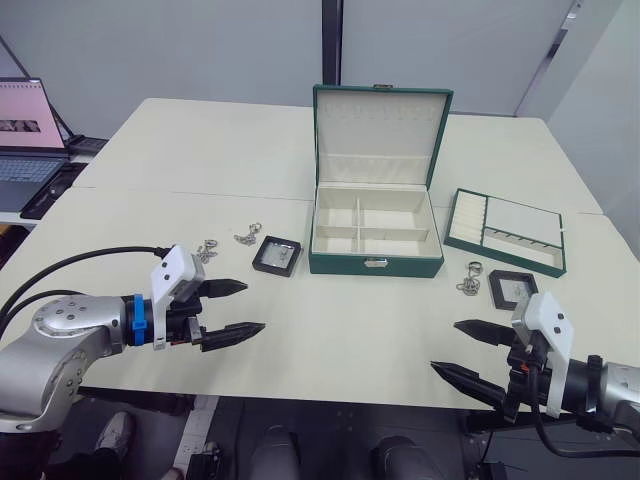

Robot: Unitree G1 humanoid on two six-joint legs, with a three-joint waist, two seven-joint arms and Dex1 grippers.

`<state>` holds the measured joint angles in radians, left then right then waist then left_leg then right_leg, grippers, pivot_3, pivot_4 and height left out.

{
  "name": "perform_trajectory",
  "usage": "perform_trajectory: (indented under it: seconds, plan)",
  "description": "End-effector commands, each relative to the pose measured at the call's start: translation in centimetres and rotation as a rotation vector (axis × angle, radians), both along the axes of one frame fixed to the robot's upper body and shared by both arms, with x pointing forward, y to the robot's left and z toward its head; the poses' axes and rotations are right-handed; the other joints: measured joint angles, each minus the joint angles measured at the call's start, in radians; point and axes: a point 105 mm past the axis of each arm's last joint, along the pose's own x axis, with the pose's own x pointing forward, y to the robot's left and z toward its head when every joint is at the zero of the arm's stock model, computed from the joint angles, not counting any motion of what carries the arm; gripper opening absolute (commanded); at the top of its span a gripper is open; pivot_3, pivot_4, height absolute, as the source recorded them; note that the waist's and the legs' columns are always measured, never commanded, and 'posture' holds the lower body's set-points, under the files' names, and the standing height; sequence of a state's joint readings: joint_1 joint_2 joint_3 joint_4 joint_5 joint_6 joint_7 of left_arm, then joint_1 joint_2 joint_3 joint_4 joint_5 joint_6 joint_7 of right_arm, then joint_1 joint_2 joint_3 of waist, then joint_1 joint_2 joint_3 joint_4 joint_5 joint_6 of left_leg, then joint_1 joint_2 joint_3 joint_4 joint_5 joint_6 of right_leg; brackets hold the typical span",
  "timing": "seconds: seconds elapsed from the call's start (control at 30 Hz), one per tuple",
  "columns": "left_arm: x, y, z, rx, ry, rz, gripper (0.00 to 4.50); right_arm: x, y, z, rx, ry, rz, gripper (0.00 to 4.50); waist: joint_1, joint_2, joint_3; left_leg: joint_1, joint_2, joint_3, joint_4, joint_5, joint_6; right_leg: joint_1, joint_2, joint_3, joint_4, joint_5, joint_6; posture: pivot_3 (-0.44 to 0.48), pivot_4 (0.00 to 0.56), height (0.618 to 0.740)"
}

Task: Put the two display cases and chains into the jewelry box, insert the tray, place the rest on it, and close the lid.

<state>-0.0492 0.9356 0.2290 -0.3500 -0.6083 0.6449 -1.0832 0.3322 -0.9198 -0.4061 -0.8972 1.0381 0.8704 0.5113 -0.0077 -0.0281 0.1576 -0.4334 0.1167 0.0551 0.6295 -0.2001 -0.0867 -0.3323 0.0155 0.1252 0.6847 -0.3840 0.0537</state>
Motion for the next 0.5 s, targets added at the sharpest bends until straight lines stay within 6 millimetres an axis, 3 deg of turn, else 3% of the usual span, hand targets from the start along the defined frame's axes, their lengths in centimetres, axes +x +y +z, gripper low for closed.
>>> perform_trajectory:
  seconds: [0.03, 0.5]
  plan:
    - [-0.07, -0.26, 0.77, 0.022, -0.029, -0.013, 4.5, 0.08, 0.2, 0.51, -0.006, -0.034, 0.011, 4.48, 0.0, 0.0, 0.0, 0.0, 0.0, 0.0, 0.0, 0.0, 0.0, 0.0, 0.0, 0.0, 0.0, 0.0, 0.0, 0.0, 0.15, 0.74]
    - [0.01, -0.2, 0.77, 0.023, -0.025, -0.014, 4.5, 0.2, 0.37, 0.34, -0.005, -0.019, 0.014, 4.48, 0.0, 0.0, 0.0, 0.0, 0.0, 0.0, 0.0, 0.0, 0.0, 0.0, 0.0, 0.0, 0.0, 0.0, 0.0, 0.0, 0.15, 0.74]
